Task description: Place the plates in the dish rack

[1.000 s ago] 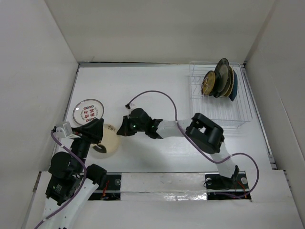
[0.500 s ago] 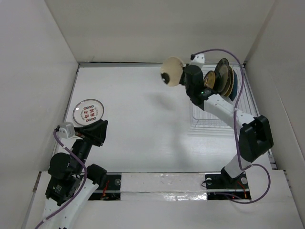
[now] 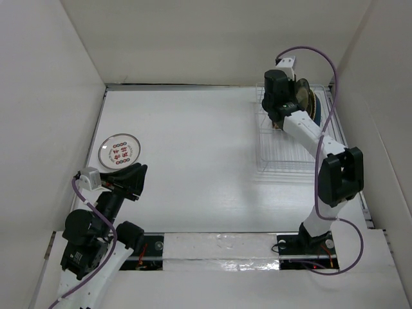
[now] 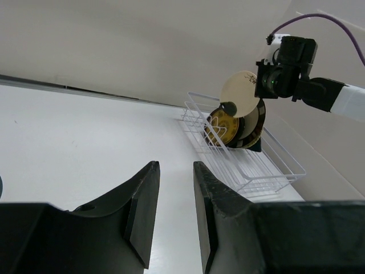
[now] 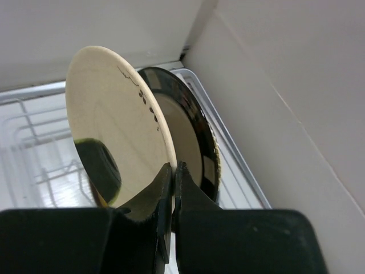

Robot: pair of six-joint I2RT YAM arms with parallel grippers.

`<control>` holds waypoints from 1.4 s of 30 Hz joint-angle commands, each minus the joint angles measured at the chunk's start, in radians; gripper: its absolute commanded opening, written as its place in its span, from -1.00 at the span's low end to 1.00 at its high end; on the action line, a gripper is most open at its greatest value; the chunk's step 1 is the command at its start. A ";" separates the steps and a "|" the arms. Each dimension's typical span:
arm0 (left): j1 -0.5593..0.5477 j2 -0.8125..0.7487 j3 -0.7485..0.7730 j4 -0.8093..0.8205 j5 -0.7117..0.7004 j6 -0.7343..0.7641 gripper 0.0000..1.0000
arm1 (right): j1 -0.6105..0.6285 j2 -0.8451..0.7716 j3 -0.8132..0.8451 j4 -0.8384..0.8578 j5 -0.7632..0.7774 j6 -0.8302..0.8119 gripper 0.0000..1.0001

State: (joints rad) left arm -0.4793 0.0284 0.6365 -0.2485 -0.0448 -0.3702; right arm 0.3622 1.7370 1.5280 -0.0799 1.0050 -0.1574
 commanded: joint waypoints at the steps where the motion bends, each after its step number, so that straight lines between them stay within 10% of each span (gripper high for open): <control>1: 0.004 -0.018 0.006 0.060 0.019 0.014 -0.45 | -0.016 0.028 0.055 -0.023 0.066 -0.051 -1.00; 14: 0.004 -0.004 0.006 0.061 0.019 0.014 -0.45 | -0.025 0.173 0.069 -0.150 -0.037 0.113 -1.00; 25: 0.004 0.019 0.008 0.060 0.014 0.016 -0.45 | 0.033 0.036 0.070 -0.149 -0.159 0.197 0.18; 27: 0.004 0.024 0.008 0.058 0.010 0.013 -0.45 | 0.075 -0.017 0.052 -0.118 -0.224 0.209 0.17; 32: 0.004 0.047 0.008 0.055 0.003 0.010 -0.45 | 0.191 -0.021 0.029 -0.029 -0.641 0.329 -1.00; 39: 0.004 0.068 0.008 0.051 -0.018 0.005 -0.73 | 0.385 0.283 0.214 0.042 -0.914 0.504 -0.98; 42: 0.004 0.074 0.008 0.048 -0.023 0.001 -0.77 | 0.438 0.447 0.351 0.029 -0.963 0.565 -0.56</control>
State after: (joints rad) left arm -0.4793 0.0822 0.6365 -0.2436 -0.0544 -0.3683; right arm 0.7666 2.0850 1.7851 -0.0536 0.1677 0.3126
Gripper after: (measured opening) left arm 0.118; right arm 0.194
